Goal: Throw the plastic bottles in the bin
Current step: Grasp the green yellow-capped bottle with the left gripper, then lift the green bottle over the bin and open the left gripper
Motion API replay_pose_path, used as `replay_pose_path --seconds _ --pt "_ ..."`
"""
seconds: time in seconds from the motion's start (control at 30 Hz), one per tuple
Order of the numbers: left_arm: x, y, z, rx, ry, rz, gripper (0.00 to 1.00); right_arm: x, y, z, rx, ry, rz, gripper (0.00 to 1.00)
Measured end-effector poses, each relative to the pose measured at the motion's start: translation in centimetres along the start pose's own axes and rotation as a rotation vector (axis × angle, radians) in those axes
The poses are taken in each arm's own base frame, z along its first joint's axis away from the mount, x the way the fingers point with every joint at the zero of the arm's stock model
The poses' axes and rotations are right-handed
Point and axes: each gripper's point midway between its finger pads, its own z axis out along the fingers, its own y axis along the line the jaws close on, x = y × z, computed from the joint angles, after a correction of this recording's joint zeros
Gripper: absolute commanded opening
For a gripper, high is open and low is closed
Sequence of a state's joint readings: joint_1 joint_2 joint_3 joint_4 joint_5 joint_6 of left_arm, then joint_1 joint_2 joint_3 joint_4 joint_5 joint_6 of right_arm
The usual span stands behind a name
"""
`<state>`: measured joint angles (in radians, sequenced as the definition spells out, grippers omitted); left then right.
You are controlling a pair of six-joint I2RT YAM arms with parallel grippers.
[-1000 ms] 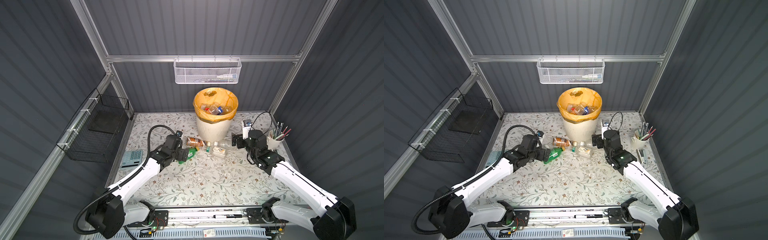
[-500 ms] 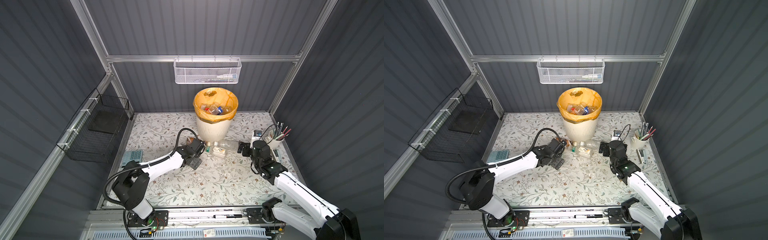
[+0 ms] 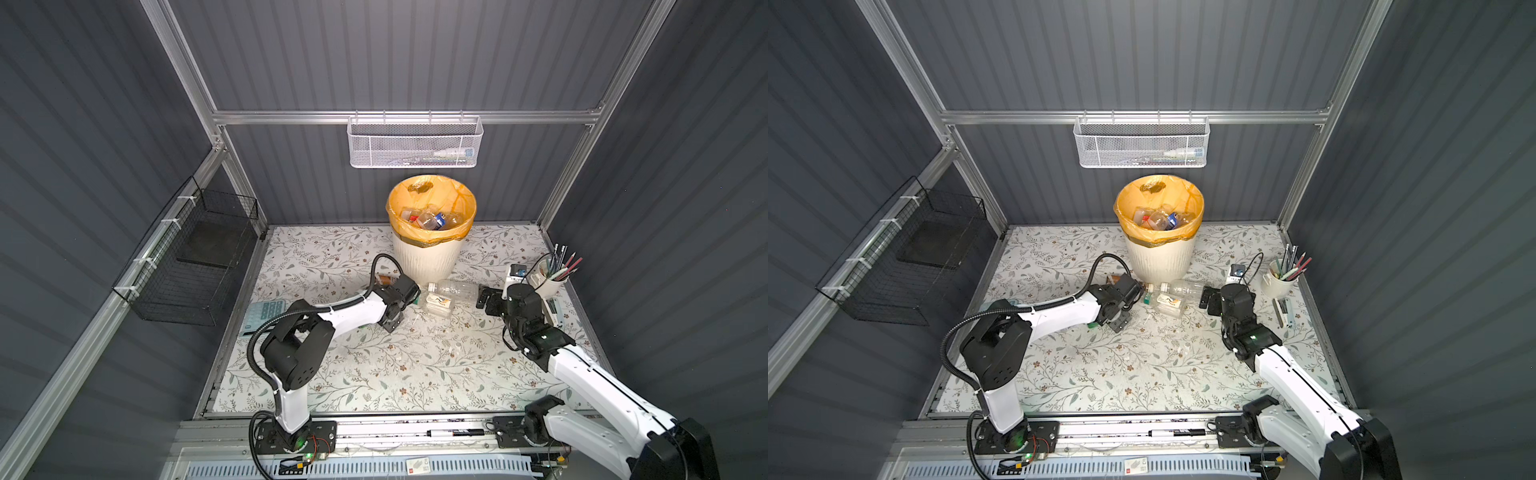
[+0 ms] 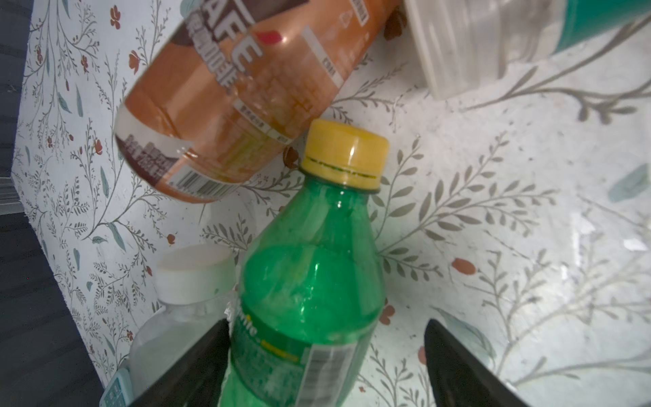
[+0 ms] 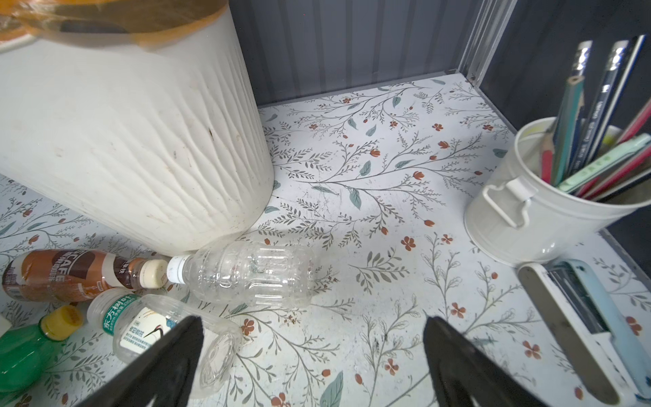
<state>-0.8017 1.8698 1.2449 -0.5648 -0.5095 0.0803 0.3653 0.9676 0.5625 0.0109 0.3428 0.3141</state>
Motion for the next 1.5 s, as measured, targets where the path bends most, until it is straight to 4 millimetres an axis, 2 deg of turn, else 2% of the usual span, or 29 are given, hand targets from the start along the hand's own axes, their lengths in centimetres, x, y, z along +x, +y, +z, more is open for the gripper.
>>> replay_pose_path --seconds 0.17,0.47,0.57,0.67,0.77,0.97,1.07,1.27,1.33,1.4,1.47,1.5 --pt "0.2 -0.4 0.9 -0.004 0.039 0.034 0.71 0.0 -0.2 0.1 0.001 0.002 0.005 0.99" --pt "0.8 -0.8 0.7 0.028 0.053 0.048 0.56 0.6 -0.6 0.2 -0.001 0.014 0.009 0.99" --pt "0.9 -1.0 -0.3 0.062 0.029 0.030 0.54 0.3 -0.6 0.0 -0.004 0.005 0.013 0.99" --pt "0.2 -0.2 -2.7 0.082 -0.043 -0.007 0.53 0.1 -0.6 -0.1 -0.006 -0.002 0.017 0.99" --pt "-1.3 1.6 -6.4 0.083 -0.161 -0.065 0.52 -0.1 -0.6 -0.2 -0.011 -0.007 0.021 0.99" --pt "-4.2 6.6 -16.1 0.061 -0.486 -0.207 0.50 -0.2 -0.4 -0.4 -0.022 -0.011 0.035 0.99" --pt "-5.6 9.8 -22.1 0.031 -0.688 -0.267 0.50 -0.4 -0.4 -0.4 -0.025 -0.017 0.045 0.99" --pt "-9.2 16.1 -35.4 -0.047 -1.153 -0.371 0.52 -0.9 -0.2 -0.7 -0.041 -0.034 0.058 0.99" --pt "-11.2 17.7 -38.9 -0.069 -1.271 -0.394 0.55 -1.1 -0.2 -0.9 -0.047 -0.043 0.062 0.99" --pt "-14.1 19.6 -41.6 -0.073 -1.363 -0.419 0.59 -1.3 -0.1 -1.1 -0.055 -0.051 0.065 0.99" --pt "-18.1 20.7 -42.9 -0.023 -1.424 -0.428 0.61 -1.5 0.1 -1.3 -0.067 -0.056 0.067 0.99" --pt "-20.5 21.4 -43.0 0.011 -1.439 -0.435 0.67 -1.5 0.2 -1.3 -0.075 -0.055 0.067 0.99"
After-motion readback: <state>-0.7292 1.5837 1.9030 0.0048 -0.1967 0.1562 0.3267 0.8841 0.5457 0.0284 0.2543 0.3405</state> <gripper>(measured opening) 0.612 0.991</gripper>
